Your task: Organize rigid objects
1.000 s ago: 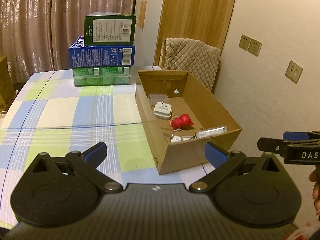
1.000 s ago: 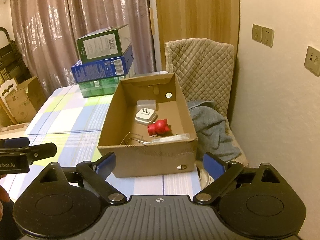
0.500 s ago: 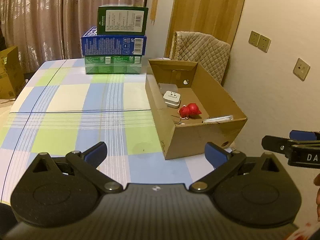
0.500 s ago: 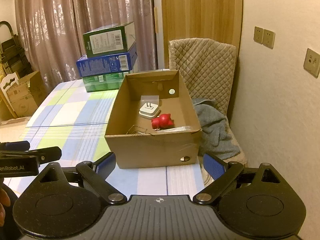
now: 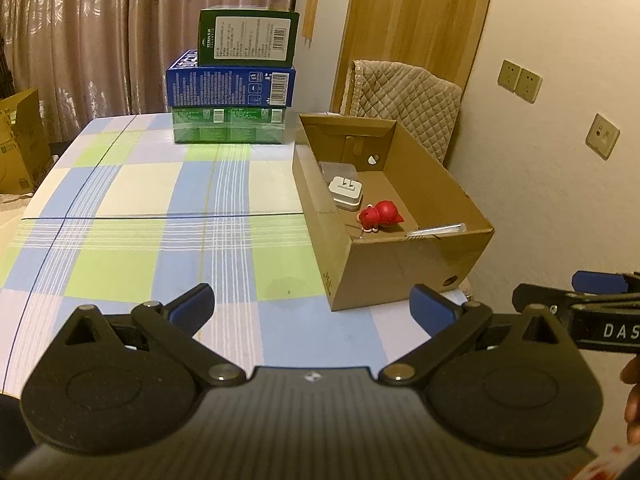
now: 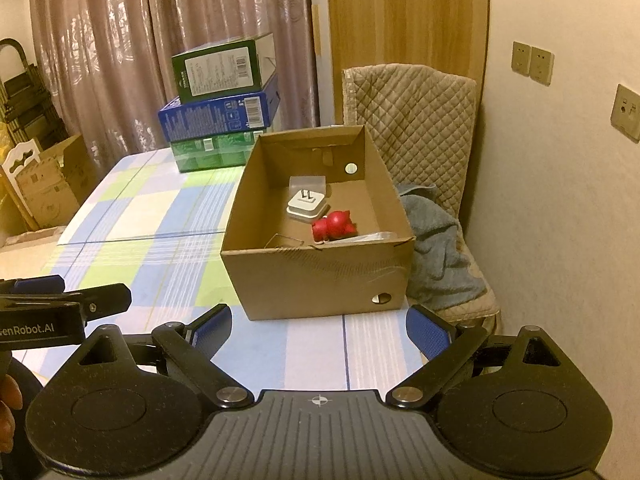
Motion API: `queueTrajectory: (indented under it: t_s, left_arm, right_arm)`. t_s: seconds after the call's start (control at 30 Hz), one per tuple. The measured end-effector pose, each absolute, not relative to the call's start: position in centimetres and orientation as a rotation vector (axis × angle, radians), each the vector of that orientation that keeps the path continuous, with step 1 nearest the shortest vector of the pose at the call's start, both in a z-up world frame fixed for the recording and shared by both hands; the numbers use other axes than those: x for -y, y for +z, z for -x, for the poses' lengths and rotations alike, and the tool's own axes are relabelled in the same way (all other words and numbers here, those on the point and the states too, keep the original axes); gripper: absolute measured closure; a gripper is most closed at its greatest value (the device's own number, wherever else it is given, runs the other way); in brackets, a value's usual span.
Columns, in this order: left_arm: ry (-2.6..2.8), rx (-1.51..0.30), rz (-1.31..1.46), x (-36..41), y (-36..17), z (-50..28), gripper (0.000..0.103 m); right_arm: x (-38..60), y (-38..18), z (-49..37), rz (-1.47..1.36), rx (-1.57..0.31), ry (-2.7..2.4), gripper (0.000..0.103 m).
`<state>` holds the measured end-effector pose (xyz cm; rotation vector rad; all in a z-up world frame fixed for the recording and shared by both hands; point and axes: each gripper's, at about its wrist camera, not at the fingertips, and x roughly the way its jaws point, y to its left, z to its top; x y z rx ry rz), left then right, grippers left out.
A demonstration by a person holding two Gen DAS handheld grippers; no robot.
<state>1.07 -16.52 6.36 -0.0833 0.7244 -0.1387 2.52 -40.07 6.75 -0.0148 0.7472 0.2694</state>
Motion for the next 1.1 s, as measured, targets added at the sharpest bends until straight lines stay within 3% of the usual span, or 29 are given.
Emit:
queueTrajectory:
  t_s: [1.1]
  left_arm:
    - [-0.140,-0.713,0.069,16.86,5.92,-0.56,0.001]
  right_arm:
    - [39.85,6.71,-2.42,0.037,-0.741,0.269,0.012]
